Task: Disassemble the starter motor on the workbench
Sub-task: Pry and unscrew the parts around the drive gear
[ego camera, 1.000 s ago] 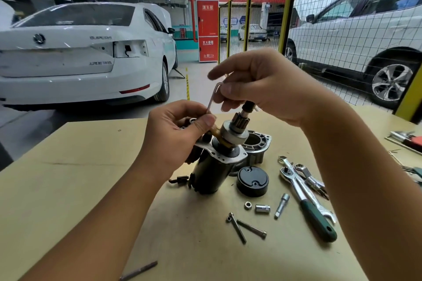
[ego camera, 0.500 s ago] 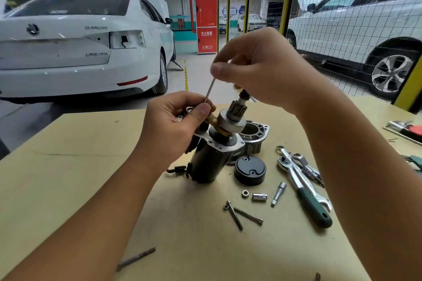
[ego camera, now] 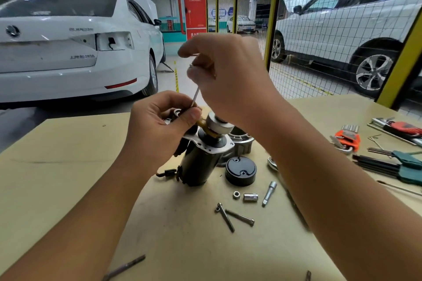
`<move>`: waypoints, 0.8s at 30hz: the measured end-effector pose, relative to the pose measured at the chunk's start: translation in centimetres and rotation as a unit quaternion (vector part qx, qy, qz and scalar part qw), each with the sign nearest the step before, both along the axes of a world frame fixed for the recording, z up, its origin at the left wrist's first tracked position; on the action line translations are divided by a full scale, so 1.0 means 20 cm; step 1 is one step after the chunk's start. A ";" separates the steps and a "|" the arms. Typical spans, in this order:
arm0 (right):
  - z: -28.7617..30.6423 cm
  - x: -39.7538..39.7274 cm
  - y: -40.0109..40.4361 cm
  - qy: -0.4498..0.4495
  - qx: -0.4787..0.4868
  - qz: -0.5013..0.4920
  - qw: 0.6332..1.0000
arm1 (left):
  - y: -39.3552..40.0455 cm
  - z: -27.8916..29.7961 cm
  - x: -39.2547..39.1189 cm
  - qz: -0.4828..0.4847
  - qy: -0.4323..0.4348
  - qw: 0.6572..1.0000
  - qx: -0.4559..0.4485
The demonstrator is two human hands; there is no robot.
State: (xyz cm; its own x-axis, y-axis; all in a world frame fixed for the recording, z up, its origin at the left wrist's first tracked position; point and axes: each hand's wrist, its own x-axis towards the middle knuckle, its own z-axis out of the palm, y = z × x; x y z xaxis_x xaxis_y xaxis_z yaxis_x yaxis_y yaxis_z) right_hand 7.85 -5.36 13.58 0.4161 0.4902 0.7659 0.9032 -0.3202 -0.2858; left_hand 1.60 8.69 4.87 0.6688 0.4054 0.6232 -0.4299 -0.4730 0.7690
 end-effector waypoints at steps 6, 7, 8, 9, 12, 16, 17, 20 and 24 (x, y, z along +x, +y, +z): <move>0.01 0.06 -0.07 0.028 -0.005 0.150 0.988 | 0.01 0.00 0.00 0.002 0.013 0.999 0.031; 0.01 0.07 -0.07 0.033 -0.006 0.156 0.987 | 0.01 0.00 0.00 0.001 0.017 0.999 0.038; 0.01 0.08 -0.07 0.040 -0.007 0.159 0.987 | 0.01 0.00 0.00 0.000 0.023 0.999 0.044; 0.00 0.08 -0.07 0.049 -0.005 0.159 0.986 | 0.01 0.00 0.00 -0.002 0.030 0.998 0.050; 0.00 0.09 -0.07 0.063 -0.001 0.166 0.984 | 0.01 0.02 -0.02 -0.053 0.042 0.997 0.034; 0.00 0.08 -0.07 0.090 0.005 0.193 0.977 | 0.01 0.02 -0.02 -0.055 0.038 0.998 0.022; 0.00 0.09 -0.07 0.095 0.008 0.200 0.975 | 0.00 0.02 -0.02 -0.044 0.033 0.998 0.013; 0.01 0.11 -0.09 0.091 0.010 0.209 0.974 | 0.00 0.03 -0.02 -0.039 0.024 0.999 -0.019; 0.02 0.12 -0.11 0.126 -0.006 0.227 0.966 | 0.00 0.03 -0.03 -0.051 0.017 0.998 -0.024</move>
State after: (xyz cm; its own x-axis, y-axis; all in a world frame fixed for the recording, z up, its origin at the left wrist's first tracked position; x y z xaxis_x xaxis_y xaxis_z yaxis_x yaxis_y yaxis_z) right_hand 10.29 -7.46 13.96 0.3289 0.6741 0.6614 0.8533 0.0880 -0.5140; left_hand 1.08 8.78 5.47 0.7279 0.3633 0.5816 -0.4473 -0.3914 0.8042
